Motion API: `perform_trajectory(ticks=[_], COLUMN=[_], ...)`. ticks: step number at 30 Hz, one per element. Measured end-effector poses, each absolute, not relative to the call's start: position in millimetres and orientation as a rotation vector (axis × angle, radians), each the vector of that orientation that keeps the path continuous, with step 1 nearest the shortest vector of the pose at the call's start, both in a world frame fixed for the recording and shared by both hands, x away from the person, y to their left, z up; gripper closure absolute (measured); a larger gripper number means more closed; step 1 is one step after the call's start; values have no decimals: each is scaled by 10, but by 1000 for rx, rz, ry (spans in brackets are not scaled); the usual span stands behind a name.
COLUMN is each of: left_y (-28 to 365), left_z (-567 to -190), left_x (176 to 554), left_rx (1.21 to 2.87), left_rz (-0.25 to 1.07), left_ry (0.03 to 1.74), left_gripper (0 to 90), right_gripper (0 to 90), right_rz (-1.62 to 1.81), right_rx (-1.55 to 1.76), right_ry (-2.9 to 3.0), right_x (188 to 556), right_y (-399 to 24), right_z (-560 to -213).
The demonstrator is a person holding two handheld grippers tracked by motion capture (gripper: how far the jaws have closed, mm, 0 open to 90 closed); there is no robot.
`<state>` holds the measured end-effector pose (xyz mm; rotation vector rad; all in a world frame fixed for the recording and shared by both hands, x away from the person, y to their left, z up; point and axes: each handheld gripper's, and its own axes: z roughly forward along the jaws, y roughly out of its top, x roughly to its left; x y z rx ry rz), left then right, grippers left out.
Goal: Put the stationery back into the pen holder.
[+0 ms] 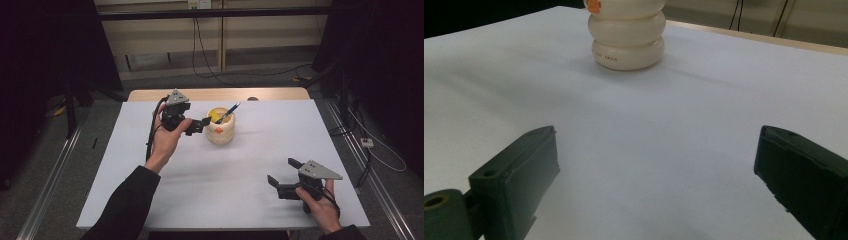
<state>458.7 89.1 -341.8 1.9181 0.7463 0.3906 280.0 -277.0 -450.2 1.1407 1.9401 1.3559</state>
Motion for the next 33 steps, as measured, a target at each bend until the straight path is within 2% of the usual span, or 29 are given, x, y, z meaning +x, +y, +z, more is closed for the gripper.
perform_trajectory(ticks=[10, 33], left_y=[1001, 1417], left_z=[-3457, -3507], left_x=[4426, 4040], left_rx=[1968, 1961], left_rz=[391, 472], left_ry=[712, 760], left_gripper=[61, 51], right_gripper=[41, 41], right_rz=[1355, 1349], right_rx=[1143, 1137], right_ry=[1936, 1941], right_x=[2792, 2797], right_y=[-2769, -2759], right_z=[-4497, -4499])
